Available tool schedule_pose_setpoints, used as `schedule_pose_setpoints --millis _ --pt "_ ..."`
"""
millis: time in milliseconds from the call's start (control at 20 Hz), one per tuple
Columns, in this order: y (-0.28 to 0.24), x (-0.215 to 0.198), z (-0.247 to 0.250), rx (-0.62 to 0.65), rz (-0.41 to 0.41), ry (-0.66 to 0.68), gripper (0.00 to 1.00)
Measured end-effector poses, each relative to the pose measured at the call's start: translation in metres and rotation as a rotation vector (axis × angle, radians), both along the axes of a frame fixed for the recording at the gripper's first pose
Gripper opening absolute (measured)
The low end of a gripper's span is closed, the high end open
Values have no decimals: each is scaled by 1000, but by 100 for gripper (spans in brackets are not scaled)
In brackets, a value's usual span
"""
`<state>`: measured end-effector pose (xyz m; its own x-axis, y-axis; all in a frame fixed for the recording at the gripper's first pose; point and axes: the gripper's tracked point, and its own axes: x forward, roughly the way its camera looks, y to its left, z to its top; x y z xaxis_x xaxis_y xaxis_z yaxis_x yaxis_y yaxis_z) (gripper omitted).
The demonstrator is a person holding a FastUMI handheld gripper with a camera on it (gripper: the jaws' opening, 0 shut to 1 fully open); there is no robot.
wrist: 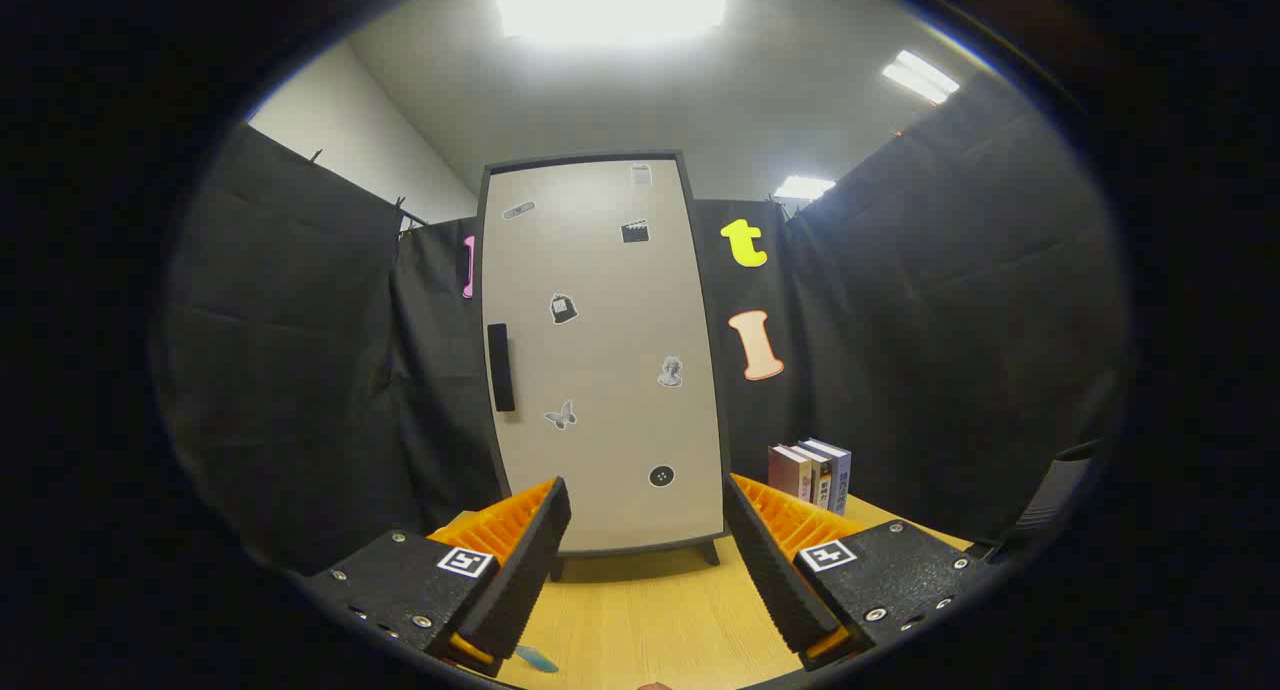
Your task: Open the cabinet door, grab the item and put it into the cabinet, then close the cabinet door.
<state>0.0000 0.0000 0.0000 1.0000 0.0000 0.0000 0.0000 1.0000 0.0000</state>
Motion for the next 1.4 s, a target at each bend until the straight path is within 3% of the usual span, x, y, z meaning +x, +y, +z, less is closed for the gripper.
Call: schedule_pose_setpoints --millis 850,1400 --pt "3 7 0 12 14 5 95" --pt "42 64 35 30 128 -12 95"
